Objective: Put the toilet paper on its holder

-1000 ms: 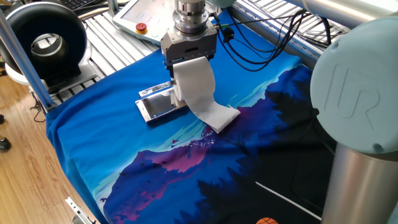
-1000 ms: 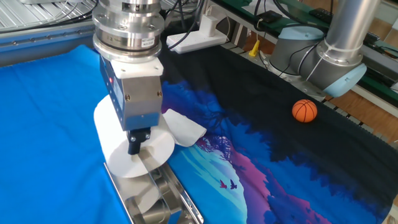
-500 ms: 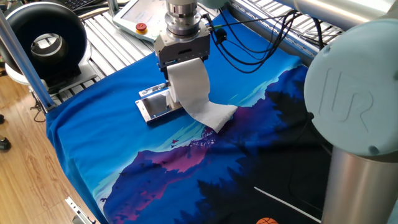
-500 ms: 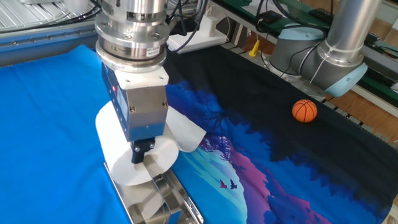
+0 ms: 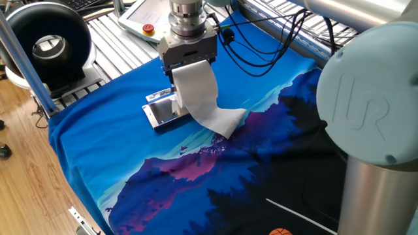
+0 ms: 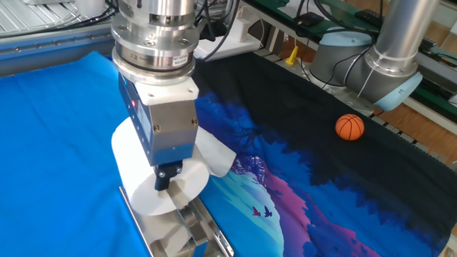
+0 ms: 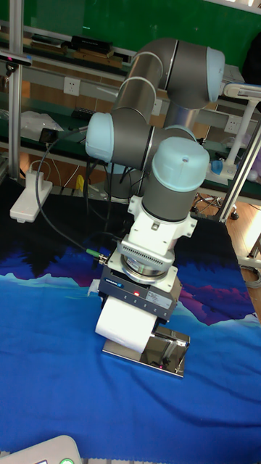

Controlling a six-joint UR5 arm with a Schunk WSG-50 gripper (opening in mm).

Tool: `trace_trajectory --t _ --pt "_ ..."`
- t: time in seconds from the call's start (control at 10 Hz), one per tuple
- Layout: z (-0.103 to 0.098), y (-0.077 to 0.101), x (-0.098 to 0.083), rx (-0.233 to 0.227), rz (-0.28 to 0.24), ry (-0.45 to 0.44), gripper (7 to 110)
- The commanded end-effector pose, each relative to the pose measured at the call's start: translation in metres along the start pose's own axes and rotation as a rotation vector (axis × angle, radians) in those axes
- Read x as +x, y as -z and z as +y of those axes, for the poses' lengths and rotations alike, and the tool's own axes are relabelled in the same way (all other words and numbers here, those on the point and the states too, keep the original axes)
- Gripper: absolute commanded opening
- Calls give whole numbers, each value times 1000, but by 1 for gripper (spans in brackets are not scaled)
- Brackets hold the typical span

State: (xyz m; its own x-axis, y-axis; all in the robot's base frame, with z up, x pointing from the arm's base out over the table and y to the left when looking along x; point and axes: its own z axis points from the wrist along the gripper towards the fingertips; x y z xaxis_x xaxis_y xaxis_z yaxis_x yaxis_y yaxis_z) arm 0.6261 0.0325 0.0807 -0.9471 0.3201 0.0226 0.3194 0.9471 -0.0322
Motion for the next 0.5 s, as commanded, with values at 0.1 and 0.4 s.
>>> trace_trajectory --t 0.1,0.4 --pt "16 4 4 -34 17 8 7" --pt "31 -1 5 -49 16 -2 7"
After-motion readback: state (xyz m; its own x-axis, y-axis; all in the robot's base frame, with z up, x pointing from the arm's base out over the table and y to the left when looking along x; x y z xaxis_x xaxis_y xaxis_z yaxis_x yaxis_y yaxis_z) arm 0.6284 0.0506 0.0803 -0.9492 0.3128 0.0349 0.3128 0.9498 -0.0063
